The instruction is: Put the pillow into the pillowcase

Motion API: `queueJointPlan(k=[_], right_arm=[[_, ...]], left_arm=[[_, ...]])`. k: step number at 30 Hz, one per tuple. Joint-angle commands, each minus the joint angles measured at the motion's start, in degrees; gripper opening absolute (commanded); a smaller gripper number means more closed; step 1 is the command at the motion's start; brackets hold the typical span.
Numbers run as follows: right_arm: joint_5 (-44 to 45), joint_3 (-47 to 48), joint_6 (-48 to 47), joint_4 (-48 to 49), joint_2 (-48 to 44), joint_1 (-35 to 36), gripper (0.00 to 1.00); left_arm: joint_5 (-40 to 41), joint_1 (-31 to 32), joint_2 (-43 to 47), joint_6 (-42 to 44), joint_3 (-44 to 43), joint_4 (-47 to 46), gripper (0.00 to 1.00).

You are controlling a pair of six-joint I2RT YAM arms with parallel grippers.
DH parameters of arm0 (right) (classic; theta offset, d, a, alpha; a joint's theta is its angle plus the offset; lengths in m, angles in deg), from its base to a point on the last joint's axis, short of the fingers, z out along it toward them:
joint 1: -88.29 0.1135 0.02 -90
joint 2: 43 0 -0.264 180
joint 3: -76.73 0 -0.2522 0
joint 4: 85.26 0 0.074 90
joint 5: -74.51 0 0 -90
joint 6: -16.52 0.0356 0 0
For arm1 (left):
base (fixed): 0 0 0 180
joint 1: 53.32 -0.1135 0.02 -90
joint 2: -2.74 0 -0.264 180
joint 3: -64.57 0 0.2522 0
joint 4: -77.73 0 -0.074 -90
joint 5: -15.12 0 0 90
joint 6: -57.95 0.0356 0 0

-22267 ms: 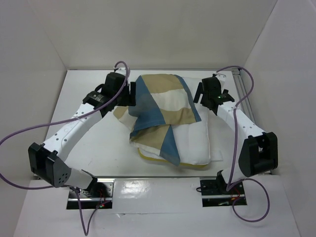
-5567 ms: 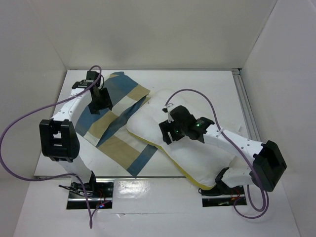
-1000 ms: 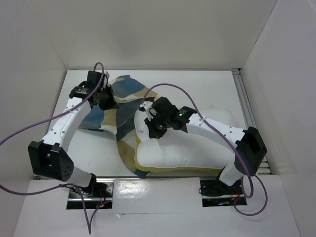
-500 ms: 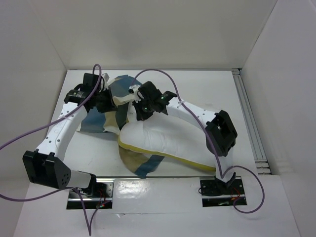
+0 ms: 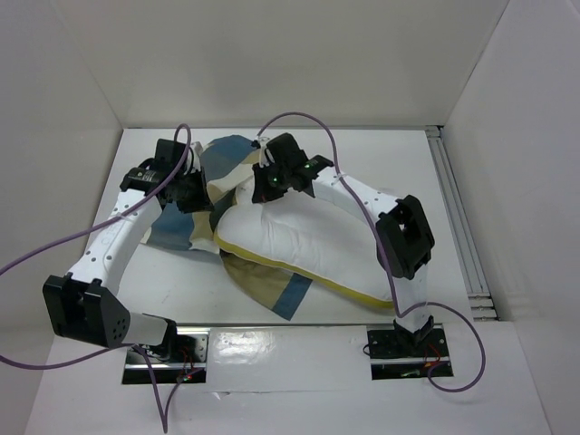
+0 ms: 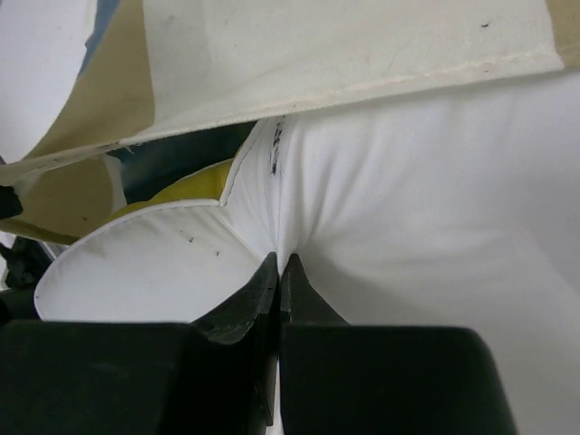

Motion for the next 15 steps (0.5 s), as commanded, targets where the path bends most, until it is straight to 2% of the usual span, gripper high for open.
queueJointPlan(k=[1,9,15], right_arm=[[-2.6,2.5,2.5,7.6,-0.7,-2.2,0.0],[2.7,6.4,8.8,7.7,4.7,-2.8,0.0],[6.9,8.4,11.2,8.3,7.7,-3.4,0.0]], left_arm=[[0.8,-0.4,1.6,2.3,-0.1,1.9,0.0],[-3.0,-0.4,2.7,3.3,0.4,3.6,0.0],[0.5,-0.4,3.3,3.9,0.4,4.1,0.0]])
